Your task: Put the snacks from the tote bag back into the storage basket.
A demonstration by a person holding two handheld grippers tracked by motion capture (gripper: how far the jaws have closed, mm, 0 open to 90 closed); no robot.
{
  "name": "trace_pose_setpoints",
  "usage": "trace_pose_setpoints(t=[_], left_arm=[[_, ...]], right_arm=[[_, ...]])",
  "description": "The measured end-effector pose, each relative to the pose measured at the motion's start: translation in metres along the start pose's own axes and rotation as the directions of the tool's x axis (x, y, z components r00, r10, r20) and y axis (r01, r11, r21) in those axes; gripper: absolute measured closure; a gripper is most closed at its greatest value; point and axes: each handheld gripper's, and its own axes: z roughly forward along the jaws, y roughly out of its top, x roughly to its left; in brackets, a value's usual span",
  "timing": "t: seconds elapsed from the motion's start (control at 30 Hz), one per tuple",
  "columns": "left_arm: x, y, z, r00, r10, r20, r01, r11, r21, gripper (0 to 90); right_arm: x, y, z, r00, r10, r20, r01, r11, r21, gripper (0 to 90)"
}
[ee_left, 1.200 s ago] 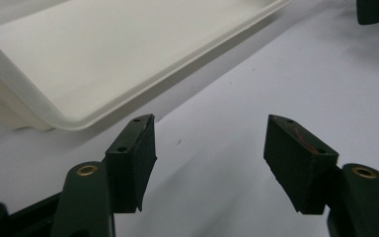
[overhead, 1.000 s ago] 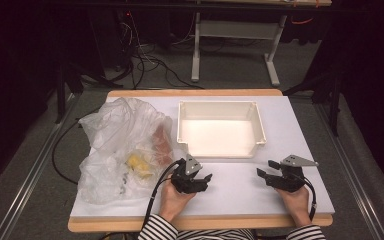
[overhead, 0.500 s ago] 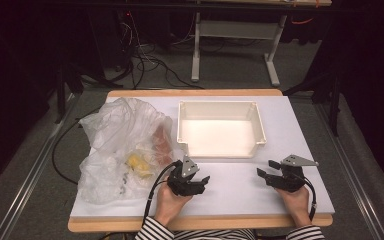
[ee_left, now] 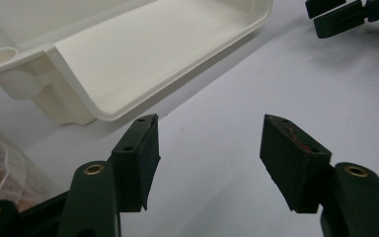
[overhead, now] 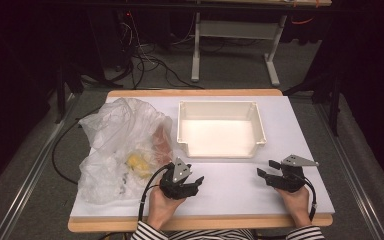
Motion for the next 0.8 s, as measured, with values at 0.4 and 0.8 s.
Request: trace_pose_setpoints(t=[0.4, 0.8], left_arm=[[-0.002, -0.001, -0.03, 0.9989, -0.044, -0.017, 0.043, 0.9983, -0.04, 38.8], [0.02, 0.007, -0.066, 0.9868, -0.04, -0.157, 0.027, 0.9965, -0.08, 32.3]], right_arm=[[0.0, 0.0, 0.0, 1.0, 0.004, 0.0, -0.004, 1.0, 0.001, 35.3], [-0.001, 0.0, 0.001, 0.9999, 0.01, -0.007, -0.01, 1.0, 0.01, 35.2]])
